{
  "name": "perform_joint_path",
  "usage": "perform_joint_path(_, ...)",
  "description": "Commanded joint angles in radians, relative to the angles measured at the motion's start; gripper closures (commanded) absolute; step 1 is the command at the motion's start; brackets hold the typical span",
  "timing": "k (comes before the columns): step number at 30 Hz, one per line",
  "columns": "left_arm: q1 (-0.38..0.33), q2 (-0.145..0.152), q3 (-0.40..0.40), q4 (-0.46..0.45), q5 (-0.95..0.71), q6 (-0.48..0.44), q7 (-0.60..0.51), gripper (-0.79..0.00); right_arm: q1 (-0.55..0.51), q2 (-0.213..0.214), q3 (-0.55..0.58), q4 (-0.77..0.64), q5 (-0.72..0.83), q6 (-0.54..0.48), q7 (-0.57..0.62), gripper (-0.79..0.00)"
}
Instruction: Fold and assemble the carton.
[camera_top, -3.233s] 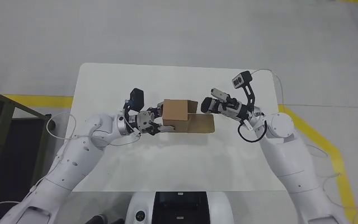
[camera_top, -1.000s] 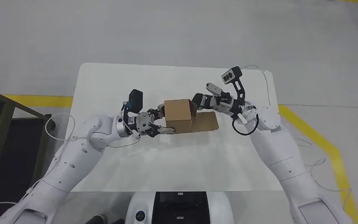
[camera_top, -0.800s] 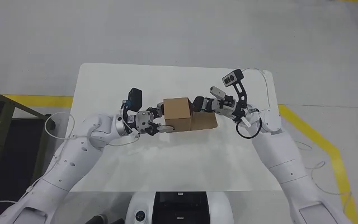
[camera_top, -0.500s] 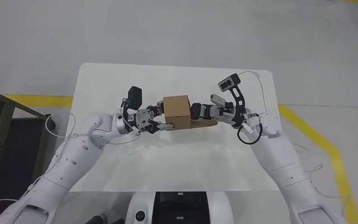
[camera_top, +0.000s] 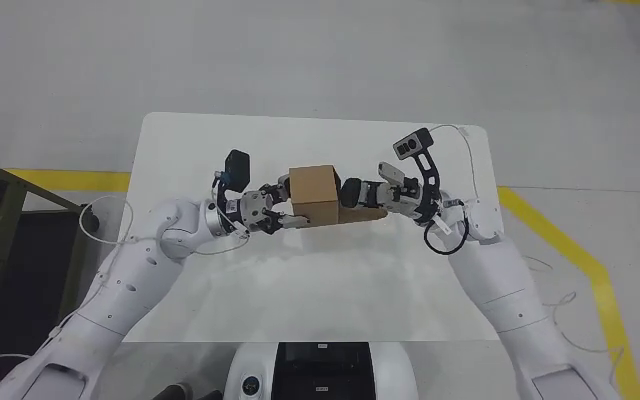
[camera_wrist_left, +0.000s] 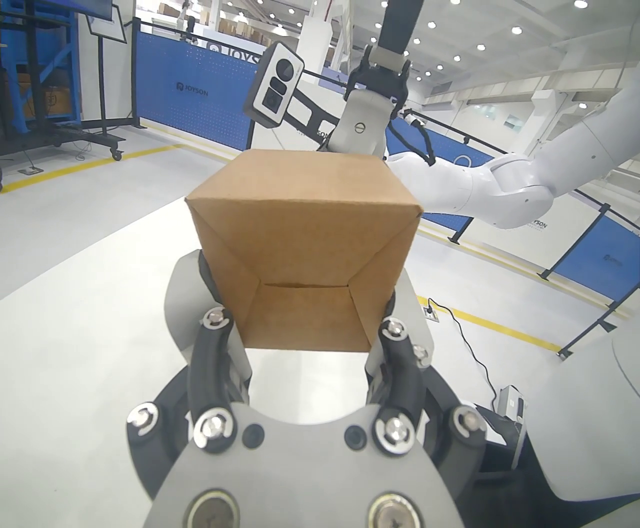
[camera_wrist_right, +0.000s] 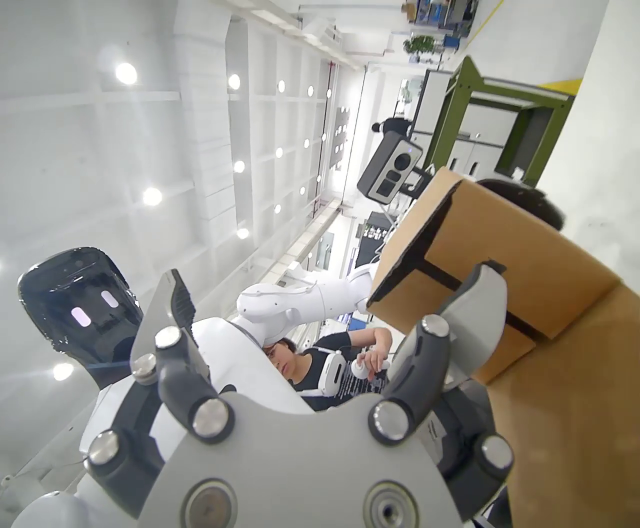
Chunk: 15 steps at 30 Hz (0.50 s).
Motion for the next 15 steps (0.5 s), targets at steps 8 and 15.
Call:
perform_joint_path(8, 0.008, -0.005, -0.051, 0.023, 0.057, 0.023, 0.075, -0.292, -0.126, 0.04, 0.197, -0.096, -0.084, 0.049, -0.195, -0.785)
perform_joint_path(15, 0.013, -0.013, -0.086, 0.021, 0.061, 0.031, 0.14, -0.265, -0.177, 0.051, 0.212, -0.094, -0.139, 0.197, -0.246, -0.785)
